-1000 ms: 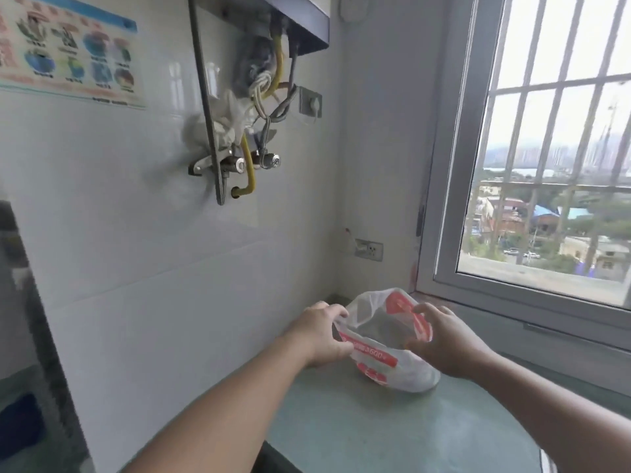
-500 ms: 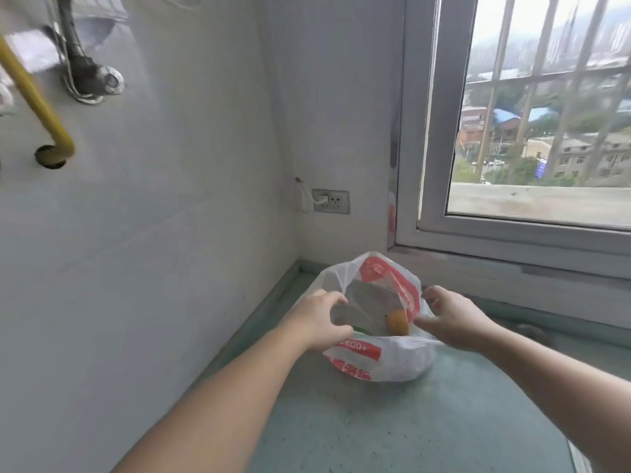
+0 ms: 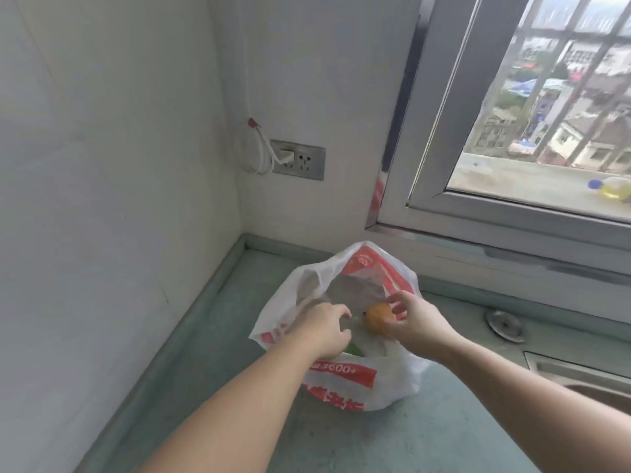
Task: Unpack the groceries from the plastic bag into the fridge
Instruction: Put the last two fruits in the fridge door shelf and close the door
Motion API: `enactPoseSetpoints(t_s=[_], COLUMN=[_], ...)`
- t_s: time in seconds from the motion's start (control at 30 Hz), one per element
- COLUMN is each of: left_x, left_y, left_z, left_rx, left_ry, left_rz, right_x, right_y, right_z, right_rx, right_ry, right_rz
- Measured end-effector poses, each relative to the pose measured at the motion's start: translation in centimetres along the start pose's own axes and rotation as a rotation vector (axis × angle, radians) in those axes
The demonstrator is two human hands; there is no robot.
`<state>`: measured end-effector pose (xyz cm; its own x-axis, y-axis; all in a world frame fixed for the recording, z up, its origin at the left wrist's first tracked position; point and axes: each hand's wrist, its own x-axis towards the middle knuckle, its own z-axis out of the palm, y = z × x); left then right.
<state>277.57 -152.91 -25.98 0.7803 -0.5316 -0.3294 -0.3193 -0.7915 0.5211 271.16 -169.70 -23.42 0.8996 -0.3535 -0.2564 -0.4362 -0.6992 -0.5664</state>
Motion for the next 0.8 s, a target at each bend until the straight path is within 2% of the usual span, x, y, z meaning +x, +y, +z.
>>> enactPoseSetpoints(t_s=[0.13,0.27,0.43,0.63,0.8], left_x=[1.0,1.9,2.9,3.6,4.6], left_y=[-1.7,-3.1,-2.7,-3.2,-2.8], left_z=[1.9,3.3,3.5,5.5,6.0], left_rx=[0.139,0.162,0.316,0.234,0.223], left_ry=[-0.192,-0.265,-0.266,-0.269,-0.232], left_rz=[-0.004,0.024,0.175,0.062,0.041], right_x=[3.3,5.5,7.6,9.2,8.4], right_y=[0.5,0.8,2.5,4.2,5.3], right_z=[3.3,5.9,7.3,6.6,7.2], right_rx=[0.079,-0.099,-0.363,-0.534,-0.649], right_ry=[-0.006,0.028,0.015,-0.025,0.030], right_rz=[0.056,0.002,-0.005,0.110,0.053])
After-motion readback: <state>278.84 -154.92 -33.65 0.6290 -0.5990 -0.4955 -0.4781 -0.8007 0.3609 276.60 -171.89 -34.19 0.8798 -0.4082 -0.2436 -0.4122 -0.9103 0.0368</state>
